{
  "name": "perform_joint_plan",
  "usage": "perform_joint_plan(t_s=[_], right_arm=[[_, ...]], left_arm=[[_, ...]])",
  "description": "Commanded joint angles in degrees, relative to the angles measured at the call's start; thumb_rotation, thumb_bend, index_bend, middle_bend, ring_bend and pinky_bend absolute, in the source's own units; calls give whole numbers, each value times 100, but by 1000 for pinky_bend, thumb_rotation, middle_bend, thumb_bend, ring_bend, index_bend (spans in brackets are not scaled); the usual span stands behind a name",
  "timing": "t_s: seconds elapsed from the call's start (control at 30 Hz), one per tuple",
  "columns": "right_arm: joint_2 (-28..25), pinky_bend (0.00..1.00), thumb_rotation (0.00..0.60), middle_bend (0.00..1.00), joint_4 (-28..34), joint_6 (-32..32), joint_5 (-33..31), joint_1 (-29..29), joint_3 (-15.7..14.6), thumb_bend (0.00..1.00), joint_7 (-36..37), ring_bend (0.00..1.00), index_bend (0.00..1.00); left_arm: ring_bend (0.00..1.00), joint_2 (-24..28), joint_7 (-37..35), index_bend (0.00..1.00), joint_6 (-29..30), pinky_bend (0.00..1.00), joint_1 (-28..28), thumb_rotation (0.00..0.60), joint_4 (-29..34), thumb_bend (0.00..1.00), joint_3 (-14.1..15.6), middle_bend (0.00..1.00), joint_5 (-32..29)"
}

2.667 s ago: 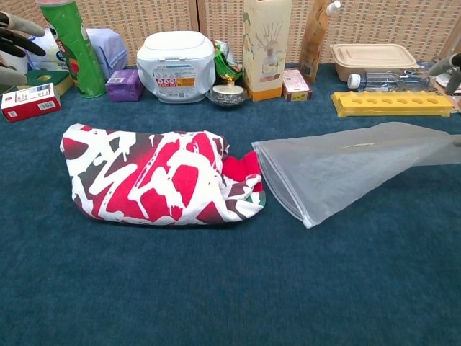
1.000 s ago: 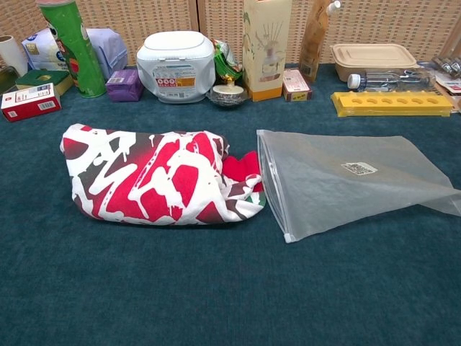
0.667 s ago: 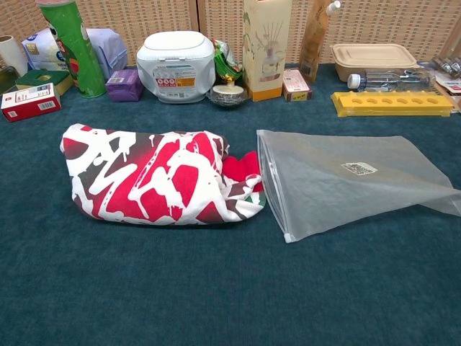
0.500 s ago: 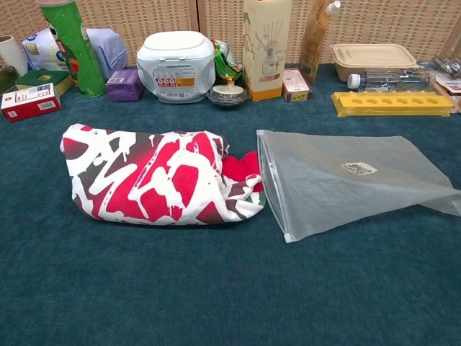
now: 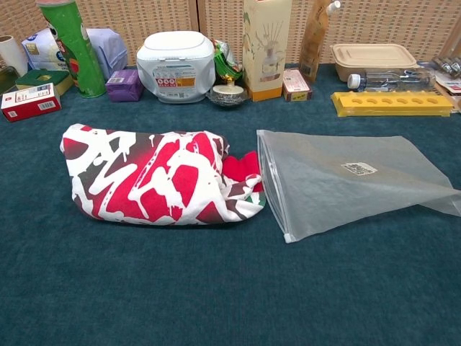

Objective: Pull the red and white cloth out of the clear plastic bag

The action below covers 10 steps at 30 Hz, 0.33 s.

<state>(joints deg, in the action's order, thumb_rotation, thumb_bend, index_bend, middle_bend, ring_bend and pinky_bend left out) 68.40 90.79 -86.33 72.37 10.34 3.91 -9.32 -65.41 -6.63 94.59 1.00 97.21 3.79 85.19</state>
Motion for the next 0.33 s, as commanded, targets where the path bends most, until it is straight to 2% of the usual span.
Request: perform_joint_plan(t_s=[0.03,0.33], right_arm=[[-64,265,426,302,31,-66,82,-115,-10,108,133,294,243],[-62,265,429,304,-84,-20,195,-224,58,108,344,294,246]], left_arm=[[0,-1,17,49,39,151,16,547,70,226,-57,73,94],[0,84,128,49,-20,151,8,552,248,227,-202,73,116]])
